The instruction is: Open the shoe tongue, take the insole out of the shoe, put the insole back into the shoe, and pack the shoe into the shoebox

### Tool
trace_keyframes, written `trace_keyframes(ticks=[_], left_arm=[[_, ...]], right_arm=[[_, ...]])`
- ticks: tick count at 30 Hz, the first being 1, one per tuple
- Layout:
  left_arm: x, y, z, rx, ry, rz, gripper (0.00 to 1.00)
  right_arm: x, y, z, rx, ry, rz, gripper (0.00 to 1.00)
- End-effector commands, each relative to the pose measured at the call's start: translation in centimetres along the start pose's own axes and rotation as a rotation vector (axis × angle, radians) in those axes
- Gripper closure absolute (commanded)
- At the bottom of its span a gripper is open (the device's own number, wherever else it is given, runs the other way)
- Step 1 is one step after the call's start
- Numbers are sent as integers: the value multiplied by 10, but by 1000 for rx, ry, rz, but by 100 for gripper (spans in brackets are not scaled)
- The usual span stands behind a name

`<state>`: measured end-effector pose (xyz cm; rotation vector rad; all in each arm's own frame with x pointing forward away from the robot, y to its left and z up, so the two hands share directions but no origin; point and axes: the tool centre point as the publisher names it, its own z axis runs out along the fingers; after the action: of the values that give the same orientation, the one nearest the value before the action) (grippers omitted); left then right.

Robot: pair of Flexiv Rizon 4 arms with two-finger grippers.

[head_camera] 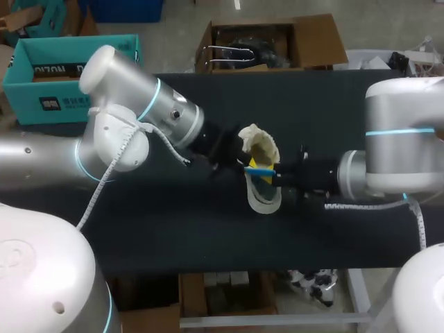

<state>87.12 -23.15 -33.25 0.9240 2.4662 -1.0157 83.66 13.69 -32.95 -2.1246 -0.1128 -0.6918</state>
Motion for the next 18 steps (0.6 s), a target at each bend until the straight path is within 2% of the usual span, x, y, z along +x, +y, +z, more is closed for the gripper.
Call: trace_keyframes(ticks=[1,12,13,18], left_arm=[[4,-5,1,-1,-20,1,100],[4,-5,1,-1,-20,1,100],[-15,8,-1,-15,-61,-64,100],[-16,14,0,-8,-51,-99,100]], right_arm=[[-3,5,4,8,26,-1,100],[-3,5,4,8,26,-1,100],[9,32,19,16,28,-14,100],[10,44,26,28,16,13,100]])
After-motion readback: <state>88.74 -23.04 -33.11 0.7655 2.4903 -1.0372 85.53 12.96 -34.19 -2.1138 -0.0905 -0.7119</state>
